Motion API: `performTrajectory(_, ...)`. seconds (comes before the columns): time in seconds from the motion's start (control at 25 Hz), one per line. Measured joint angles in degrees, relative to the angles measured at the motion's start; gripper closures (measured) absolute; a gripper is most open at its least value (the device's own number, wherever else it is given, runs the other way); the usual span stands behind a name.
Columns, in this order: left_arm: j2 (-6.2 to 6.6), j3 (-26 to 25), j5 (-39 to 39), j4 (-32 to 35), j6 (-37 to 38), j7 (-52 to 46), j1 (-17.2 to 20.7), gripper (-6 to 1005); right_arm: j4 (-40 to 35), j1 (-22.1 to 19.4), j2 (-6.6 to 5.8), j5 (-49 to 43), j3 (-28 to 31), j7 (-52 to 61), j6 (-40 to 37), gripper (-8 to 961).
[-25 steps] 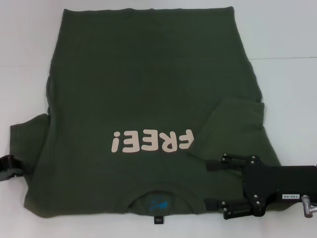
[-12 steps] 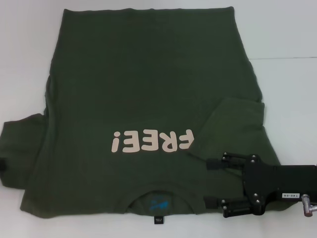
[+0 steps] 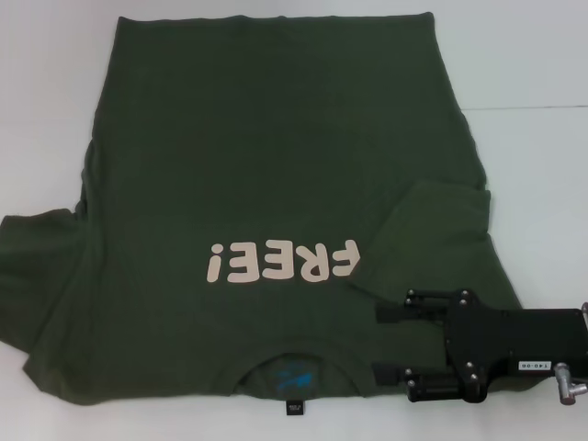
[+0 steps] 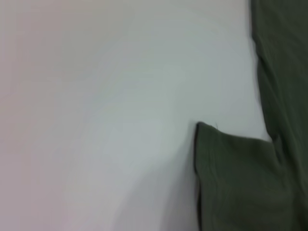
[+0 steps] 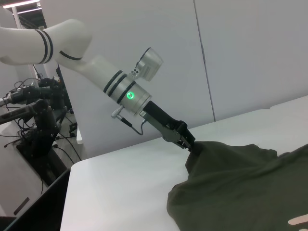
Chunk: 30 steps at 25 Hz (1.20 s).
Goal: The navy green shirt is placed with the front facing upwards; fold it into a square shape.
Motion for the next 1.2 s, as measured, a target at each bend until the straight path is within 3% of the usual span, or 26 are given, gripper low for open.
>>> performTrajectory(0.2,0.15,0.17,0.05,0.32,-1.42,0.06,-0.43,902,0.01,-0.03,0.00,0.00,0.28,-0.32,-0.61,166)
performTrajectory(0.44,0.17,0.01,0.33,1.60,-2.18,0.00,-0.31,902,-0.05,0.00,0.00,0.15,0.79,-0.35,-0.55,162)
performTrajectory(1.2,0.20,1.95,3.55,3.71,-2.91,-0.23,-1.13,901,-0.79,0.71,-0.39,-0.45,-0.94,-0.15,-0.09,25)
